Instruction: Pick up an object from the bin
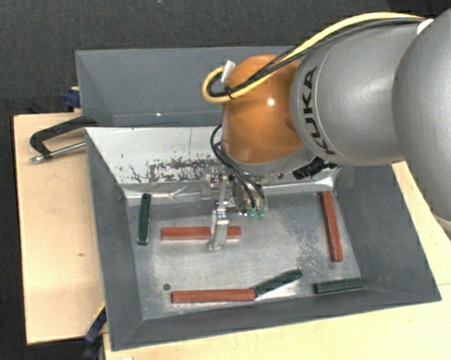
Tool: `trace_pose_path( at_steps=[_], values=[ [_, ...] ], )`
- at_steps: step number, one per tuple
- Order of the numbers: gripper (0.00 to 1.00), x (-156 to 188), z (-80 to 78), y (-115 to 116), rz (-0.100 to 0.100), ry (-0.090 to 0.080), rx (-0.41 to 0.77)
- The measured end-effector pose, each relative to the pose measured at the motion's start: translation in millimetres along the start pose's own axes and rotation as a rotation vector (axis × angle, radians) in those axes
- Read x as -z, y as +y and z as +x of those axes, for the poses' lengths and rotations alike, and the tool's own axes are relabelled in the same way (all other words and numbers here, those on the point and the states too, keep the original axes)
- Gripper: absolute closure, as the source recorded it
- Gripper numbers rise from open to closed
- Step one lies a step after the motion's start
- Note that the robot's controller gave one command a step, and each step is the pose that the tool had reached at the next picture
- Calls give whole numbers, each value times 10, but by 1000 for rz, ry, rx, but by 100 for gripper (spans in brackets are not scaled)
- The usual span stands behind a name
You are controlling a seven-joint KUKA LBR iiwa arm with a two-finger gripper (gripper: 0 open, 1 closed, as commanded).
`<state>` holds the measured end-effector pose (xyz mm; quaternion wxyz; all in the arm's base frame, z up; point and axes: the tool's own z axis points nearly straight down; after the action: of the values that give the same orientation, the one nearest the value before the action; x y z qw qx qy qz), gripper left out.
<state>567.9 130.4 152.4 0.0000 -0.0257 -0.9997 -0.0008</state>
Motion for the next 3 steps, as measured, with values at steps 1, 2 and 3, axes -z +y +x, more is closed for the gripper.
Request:
trace_pose_path(
  at_steps=[1,2,3],
  values=[
    [0,-268,-72,-19,0,-3,3],
    [0,-823,-79,-41,0,0,-7],
    [100,-815,-78,-54,-1,-1,-6]
  ],
)
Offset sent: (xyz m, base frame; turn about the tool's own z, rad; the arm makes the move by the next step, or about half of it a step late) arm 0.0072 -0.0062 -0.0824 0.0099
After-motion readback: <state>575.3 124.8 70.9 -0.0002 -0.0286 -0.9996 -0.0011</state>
